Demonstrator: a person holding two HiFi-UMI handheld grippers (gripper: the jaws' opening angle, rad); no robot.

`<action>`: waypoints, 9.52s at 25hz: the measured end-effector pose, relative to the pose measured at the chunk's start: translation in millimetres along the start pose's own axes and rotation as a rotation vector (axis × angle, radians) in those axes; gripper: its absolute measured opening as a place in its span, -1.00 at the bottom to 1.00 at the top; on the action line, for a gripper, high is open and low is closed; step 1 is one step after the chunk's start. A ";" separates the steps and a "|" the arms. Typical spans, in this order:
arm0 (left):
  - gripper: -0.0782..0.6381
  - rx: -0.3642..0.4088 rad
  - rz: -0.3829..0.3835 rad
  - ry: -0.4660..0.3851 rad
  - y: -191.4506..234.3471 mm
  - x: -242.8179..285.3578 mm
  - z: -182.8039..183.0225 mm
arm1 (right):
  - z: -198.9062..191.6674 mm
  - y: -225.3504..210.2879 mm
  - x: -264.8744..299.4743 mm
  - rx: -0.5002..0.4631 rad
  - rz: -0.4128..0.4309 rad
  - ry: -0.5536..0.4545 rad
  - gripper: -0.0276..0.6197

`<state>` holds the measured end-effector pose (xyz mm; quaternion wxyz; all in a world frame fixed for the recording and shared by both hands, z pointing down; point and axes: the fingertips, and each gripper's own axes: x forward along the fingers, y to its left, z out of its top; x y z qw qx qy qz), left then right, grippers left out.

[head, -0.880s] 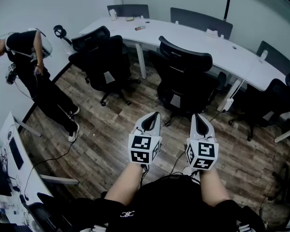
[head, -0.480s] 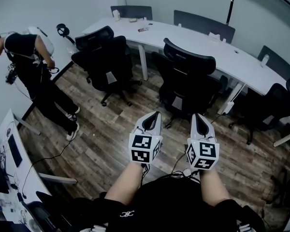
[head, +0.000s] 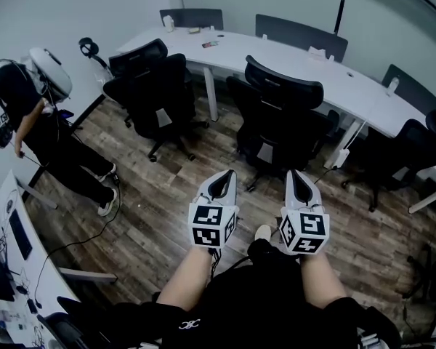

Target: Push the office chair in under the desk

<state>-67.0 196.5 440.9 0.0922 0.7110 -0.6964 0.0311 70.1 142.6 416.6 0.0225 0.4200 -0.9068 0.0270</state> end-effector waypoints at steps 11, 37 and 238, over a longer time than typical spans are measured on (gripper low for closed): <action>-0.76 0.000 -0.022 0.005 20.4 74.4 12.3 | -6.5 -32.2 70.0 -0.014 0.060 0.025 -0.89; -0.76 0.129 -0.065 0.036 66.1 265.9 68.4 | 6.9 -159.7 207.7 -0.057 0.035 0.120 -0.74; -0.76 0.257 -0.322 0.049 57.1 484.9 99.8 | 31.2 -232.7 385.1 -0.005 -0.287 0.012 -0.90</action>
